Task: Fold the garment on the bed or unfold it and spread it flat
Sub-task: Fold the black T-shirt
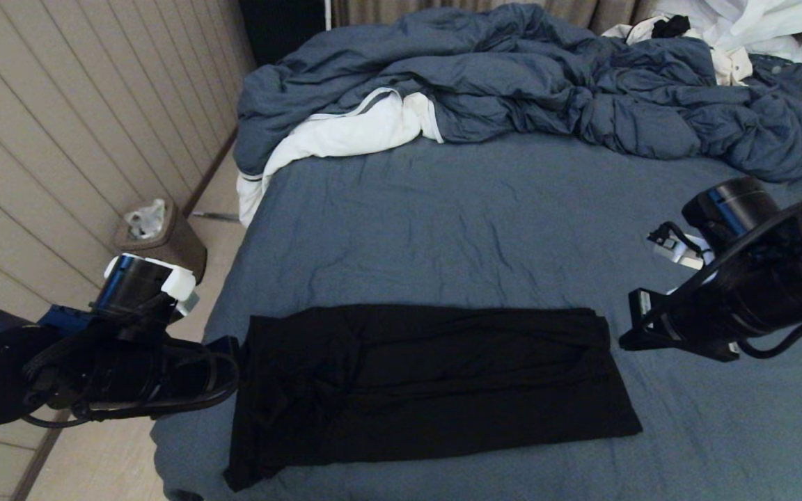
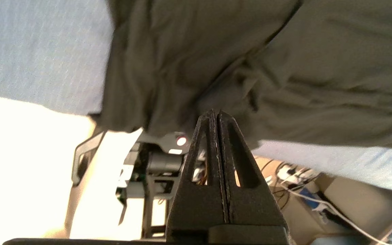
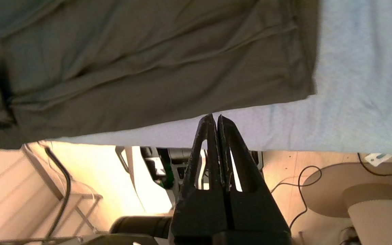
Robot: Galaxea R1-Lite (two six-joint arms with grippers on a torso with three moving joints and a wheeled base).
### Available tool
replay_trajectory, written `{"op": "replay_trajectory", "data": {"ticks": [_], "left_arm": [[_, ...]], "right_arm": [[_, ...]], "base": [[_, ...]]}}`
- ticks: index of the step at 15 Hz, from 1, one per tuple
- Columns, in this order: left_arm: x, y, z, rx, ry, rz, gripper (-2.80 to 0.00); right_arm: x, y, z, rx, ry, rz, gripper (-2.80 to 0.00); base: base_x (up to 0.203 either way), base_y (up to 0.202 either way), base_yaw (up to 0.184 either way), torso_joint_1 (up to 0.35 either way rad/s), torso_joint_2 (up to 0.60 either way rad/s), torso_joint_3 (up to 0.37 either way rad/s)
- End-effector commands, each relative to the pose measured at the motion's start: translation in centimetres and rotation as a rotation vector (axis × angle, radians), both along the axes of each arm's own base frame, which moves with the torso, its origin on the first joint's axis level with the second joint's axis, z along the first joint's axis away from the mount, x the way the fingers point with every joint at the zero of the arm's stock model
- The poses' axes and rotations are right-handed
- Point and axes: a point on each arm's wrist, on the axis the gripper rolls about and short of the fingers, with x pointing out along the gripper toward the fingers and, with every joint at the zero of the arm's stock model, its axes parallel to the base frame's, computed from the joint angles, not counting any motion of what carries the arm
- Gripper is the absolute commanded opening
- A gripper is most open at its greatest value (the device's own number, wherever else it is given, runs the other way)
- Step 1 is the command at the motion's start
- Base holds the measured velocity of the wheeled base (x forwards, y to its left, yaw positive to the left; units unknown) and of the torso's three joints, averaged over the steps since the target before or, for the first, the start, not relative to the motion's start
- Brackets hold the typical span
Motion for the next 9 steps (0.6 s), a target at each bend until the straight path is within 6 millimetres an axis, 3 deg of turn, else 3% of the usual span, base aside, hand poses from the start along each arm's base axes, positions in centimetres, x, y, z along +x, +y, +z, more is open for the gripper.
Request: {"op": "replay_trajectory", "data": {"ticks": [1, 6, 9], "left_arm": [[-0.2, 1.0, -0.7, 0.002, 0.03, 0.035, -2.8], [3.1, 1.7, -5.0, 0.005, 0.098, 0.065, -2.8], [4.5, 1.8, -6.8, 0.014, 0.122, 0.06, -2.8]], "right_arm": [[0.2, -0.2, 0.7, -0.008, -0.021, -0.002, -2.8], [-0.6, -2.9, 1.6, -0.097, -0.003, -0.155, -2.8], [-0.7, -2.9, 1.9, -0.173, 0.005, -0.198, -2.8]], "base": [[0.0, 0.0, 0.0, 0.0, 0.0, 0.0], [0.0, 0.0, 0.0, 0.0, 0.0, 0.0], [0.0, 0.0, 0.0, 0.0, 0.0, 0.0]]}}
